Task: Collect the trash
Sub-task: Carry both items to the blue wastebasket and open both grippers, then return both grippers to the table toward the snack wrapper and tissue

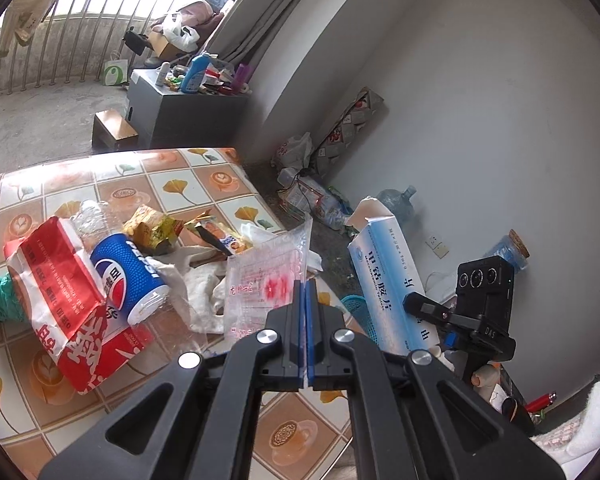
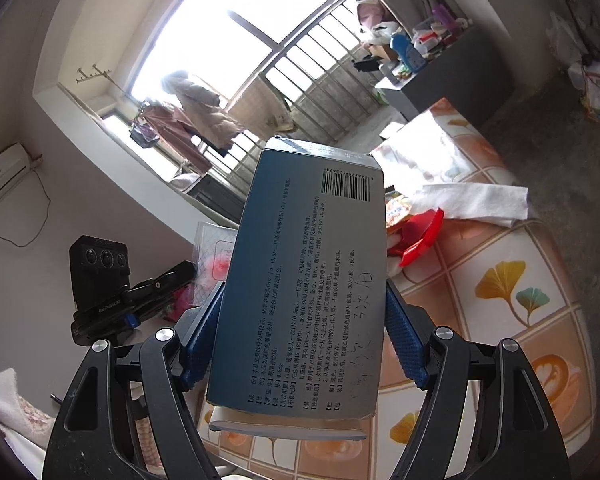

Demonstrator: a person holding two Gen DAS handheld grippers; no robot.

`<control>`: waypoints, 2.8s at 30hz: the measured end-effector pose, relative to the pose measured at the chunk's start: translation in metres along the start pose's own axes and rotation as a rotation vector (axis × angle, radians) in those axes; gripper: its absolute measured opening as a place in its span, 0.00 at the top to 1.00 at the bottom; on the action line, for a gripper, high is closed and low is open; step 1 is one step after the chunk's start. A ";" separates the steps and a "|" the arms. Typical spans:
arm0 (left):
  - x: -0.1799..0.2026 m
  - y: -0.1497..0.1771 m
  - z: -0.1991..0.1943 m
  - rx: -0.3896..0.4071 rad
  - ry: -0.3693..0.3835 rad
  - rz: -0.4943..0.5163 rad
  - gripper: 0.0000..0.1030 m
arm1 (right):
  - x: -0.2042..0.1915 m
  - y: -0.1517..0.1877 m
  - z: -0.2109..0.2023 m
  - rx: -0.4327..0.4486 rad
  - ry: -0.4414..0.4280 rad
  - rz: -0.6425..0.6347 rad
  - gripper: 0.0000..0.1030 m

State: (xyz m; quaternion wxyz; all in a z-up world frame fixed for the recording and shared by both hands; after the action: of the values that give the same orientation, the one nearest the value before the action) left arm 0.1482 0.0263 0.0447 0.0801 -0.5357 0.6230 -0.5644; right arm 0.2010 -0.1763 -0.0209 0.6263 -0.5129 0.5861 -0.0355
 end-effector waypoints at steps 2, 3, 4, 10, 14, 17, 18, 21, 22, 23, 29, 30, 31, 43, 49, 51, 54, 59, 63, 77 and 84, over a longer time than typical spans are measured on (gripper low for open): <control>0.018 -0.005 0.008 -0.006 0.038 0.022 1.00 | 0.010 -0.013 -0.014 0.048 0.024 0.008 0.32; 0.027 -0.008 0.014 -0.010 0.057 0.035 1.00 | 0.016 -0.019 -0.022 0.073 0.042 0.012 0.32; 0.038 -0.010 0.021 -0.017 0.080 0.050 1.00 | 0.023 -0.025 -0.030 0.099 0.061 0.016 0.32; 0.106 -0.008 0.079 -0.087 0.220 0.125 1.00 | 0.079 -0.060 -0.089 0.270 0.212 0.081 0.32; 0.158 0.002 0.132 -0.160 0.344 0.149 1.00 | 0.124 -0.076 -0.130 0.374 0.331 0.150 0.32; 0.195 0.019 0.173 -0.226 0.426 0.164 1.00 | 0.160 -0.081 -0.156 0.437 0.432 0.212 0.32; 0.205 0.026 0.188 -0.253 0.440 0.169 1.00 | 0.173 -0.081 -0.163 0.453 0.463 0.235 0.32; 0.234 0.056 0.237 -0.353 0.491 0.162 1.00 | 0.215 -0.074 -0.181 0.485 0.549 0.316 0.32; 0.241 0.067 0.252 -0.385 0.498 0.161 1.00 | 0.227 -0.068 -0.187 0.494 0.570 0.343 0.32; 0.249 0.079 0.267 -0.416 0.507 0.160 1.00 | 0.241 -0.063 -0.191 0.501 0.592 0.376 0.32; 0.281 0.141 0.350 -0.570 0.532 0.145 1.00 | 0.326 -0.047 -0.216 0.565 0.690 0.579 0.31; 0.285 0.149 0.363 -0.585 0.533 0.154 1.00 | 0.339 -0.045 -0.219 0.577 0.695 0.615 0.31; 0.288 0.158 0.377 -0.591 0.527 0.172 1.00 | 0.355 -0.041 -0.221 0.590 0.701 0.658 0.29; 0.246 0.228 0.466 -0.672 0.329 0.182 0.71 | 0.453 0.033 -0.201 0.506 0.780 0.912 0.18; 0.244 0.199 0.449 -0.600 0.330 0.226 0.71 | 0.440 0.024 -0.203 0.513 0.766 0.873 0.18; 0.244 0.184 0.439 -0.567 0.324 0.233 0.71 | 0.432 0.019 -0.202 0.513 0.763 0.849 0.18; 0.241 0.159 0.420 -0.504 0.321 0.240 0.69 | 0.416 0.009 -0.197 0.493 0.779 0.781 0.18; 0.237 0.109 0.372 -0.356 0.329 0.276 0.50 | 0.370 -0.017 -0.187 0.456 0.830 0.571 0.18; 0.230 0.063 0.325 -0.230 0.334 0.294 0.33 | 0.321 -0.041 -0.177 0.451 0.857 0.372 0.18; 0.101 -0.050 0.147 0.130 0.099 0.228 0.11 | 0.143 -0.093 -0.131 0.493 0.818 -0.323 0.08; 0.006 -0.070 0.070 0.243 -0.096 0.132 0.11 | 0.098 -0.096 -0.075 0.413 0.560 -0.328 0.08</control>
State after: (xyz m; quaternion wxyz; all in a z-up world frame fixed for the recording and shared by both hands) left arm 0.2351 -0.0065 0.0785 0.2111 -0.5061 0.5796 -0.6028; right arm 0.2268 -0.3300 -0.0077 0.5180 -0.4334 0.6251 -0.3913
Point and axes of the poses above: each gripper's, at about its wrist camera, not at the fingertips, and z roughly the way its jaws point, x to its right, y to its underside, the point moved 9 cm from there along z, roughly the way its jaws point, and after that the axes turned 15 degrees about x, right-handed, at the moved point
